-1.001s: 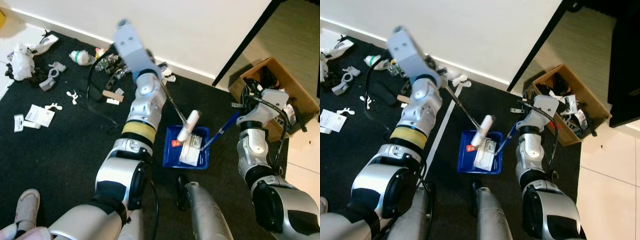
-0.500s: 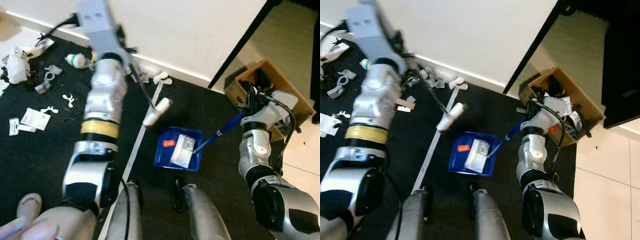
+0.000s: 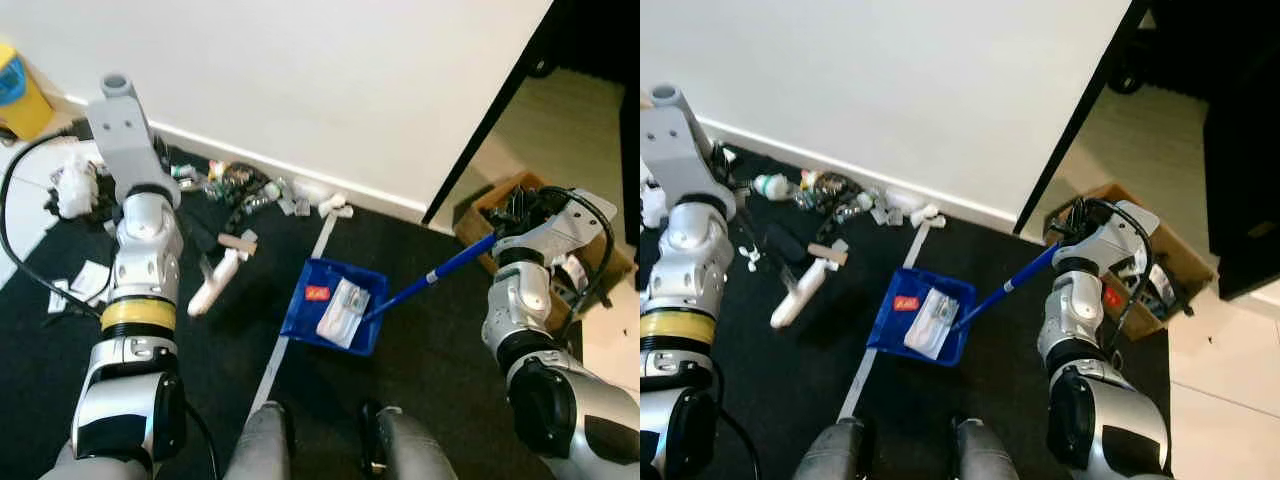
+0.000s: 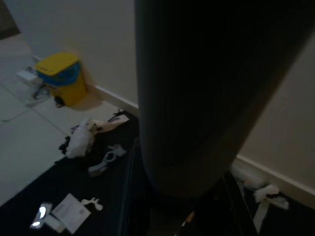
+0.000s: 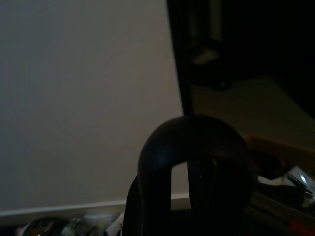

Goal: Sweep floor

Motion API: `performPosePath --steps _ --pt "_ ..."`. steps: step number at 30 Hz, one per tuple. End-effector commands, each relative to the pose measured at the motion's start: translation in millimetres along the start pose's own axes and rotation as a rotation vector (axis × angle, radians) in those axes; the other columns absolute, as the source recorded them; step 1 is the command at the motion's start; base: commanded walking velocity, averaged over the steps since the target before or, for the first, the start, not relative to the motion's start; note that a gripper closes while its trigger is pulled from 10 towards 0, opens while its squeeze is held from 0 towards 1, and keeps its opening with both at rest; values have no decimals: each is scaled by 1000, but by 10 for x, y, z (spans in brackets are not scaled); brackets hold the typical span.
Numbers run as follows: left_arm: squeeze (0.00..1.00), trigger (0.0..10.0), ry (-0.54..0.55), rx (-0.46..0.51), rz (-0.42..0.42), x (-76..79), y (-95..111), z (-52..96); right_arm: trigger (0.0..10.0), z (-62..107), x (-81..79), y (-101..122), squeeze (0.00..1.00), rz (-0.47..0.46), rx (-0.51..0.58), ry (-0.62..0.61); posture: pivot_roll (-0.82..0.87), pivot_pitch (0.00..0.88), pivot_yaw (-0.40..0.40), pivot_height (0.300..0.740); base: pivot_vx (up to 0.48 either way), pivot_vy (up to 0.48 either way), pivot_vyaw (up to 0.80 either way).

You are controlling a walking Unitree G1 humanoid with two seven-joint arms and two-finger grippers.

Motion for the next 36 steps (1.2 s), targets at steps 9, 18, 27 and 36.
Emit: performPosePath --steps 9,18,27,36 --pt "0 10000 -61 -40 13 -54 -387 152 10000 64 90 -1 0 -17 38 87 92 0 0 740 0 0 0" --pt "0 10000 -106 -67 49 -10 -656 314 10000 241 22 -415 0 -136 -236 25 75 0 19 740 0 0 0" --pt "0 10000 -143 -58 48 44 -797 436 10000 423 -110 -536 0 20 -256 225 64 0 4 740 0 0 0" --pt "0 10000 -129 -30 100 16 -820 473 10000 292 82 -372 0 -33 -174 69 64 0 -14 740 0 0 0"
Point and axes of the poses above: a point about 5 cm out from each wrist's last joint towards the gripper, its own z axis pointing back from the gripper into the wrist, its own y axis along the axis of the wrist's last joint, x = y × z, the point moved 1 cm from there along -z, pointing out of the wrist towards the gripper, and after that the axes turned 8 degrees about z, right-handed, at the moved point
